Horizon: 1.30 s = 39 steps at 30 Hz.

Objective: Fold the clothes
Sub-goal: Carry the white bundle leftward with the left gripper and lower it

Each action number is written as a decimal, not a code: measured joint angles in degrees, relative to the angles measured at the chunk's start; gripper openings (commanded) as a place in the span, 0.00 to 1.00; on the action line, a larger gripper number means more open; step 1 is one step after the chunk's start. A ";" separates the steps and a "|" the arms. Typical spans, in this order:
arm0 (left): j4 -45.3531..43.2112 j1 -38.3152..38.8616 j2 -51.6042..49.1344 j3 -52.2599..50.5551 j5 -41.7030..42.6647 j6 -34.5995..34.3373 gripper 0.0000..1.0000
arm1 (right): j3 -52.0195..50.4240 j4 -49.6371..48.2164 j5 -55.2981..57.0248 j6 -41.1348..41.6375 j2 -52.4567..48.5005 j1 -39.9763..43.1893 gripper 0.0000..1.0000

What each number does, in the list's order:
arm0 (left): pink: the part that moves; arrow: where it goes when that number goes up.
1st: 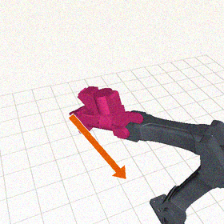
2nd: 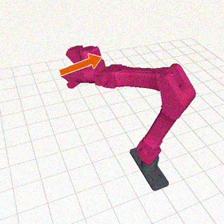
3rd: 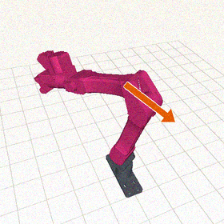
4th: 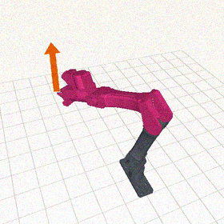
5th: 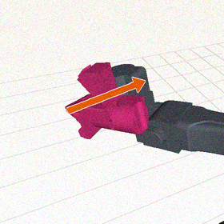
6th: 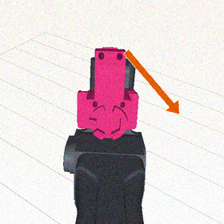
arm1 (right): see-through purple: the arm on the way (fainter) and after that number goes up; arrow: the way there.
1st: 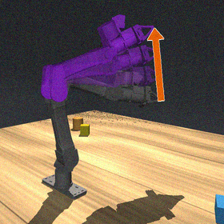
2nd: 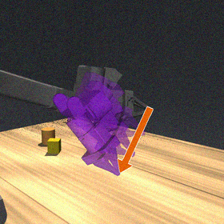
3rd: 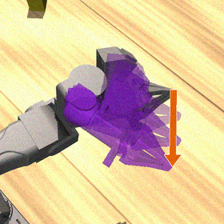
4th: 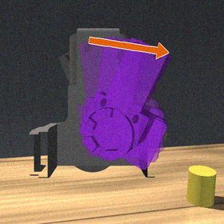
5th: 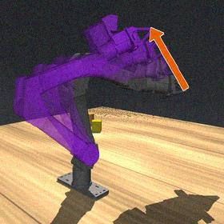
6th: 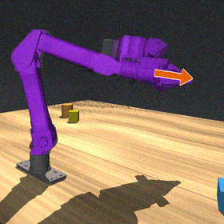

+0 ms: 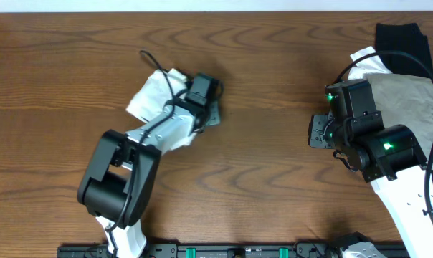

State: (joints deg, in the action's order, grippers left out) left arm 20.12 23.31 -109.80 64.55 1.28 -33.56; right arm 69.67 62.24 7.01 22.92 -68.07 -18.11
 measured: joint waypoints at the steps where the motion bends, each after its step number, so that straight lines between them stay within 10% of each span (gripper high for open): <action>1: 3.69 -1.64 0.42 0.52 -0.02 -3.04 0.06 | 0.00 0.11 0.00 0.00 0.00 0.00 0.06; 15: 10.47 -8.48 1.16 0.76 -0.37 -11.78 0.06 | 0.00 0.00 -0.11 0.02 0.00 0.00 0.07; 39: -17.70 2.89 0.98 0.50 -9.86 8.20 0.06 | 0.00 0.15 0.04 0.02 0.00 0.00 0.07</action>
State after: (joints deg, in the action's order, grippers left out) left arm 2.42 26.20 -108.81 65.06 -8.58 -25.36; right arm 69.67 62.39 7.05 22.94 -68.07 -18.11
